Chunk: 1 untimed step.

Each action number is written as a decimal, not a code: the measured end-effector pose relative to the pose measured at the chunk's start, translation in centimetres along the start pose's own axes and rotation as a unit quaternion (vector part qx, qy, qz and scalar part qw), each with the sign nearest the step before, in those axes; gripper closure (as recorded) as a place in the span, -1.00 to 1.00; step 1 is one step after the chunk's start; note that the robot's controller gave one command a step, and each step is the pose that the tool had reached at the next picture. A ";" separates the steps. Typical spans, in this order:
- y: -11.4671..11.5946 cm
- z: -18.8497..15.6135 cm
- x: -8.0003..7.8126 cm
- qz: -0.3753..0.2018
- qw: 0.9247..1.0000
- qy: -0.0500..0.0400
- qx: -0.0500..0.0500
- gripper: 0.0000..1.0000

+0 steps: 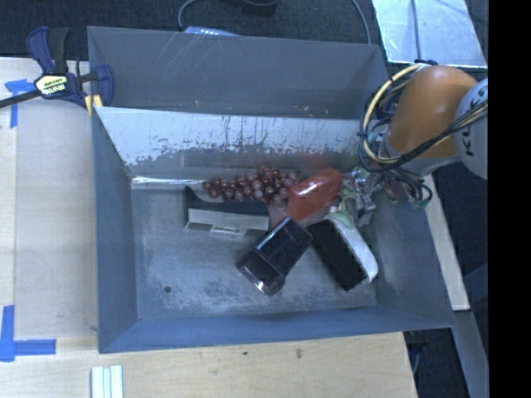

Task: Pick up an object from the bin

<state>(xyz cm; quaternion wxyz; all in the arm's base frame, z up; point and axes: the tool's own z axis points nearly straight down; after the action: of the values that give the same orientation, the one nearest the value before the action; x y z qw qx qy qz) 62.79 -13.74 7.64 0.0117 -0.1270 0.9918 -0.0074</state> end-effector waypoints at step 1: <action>0.0 0.0 0.0 0.000 1.000 0.000 0.000 1.00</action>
Offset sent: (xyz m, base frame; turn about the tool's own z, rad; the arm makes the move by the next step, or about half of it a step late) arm -0.0061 -0.0078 0.0989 0.0094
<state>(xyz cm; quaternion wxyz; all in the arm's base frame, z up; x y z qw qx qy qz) 62.79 -13.72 7.63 0.0117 -0.1272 0.9918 -0.0074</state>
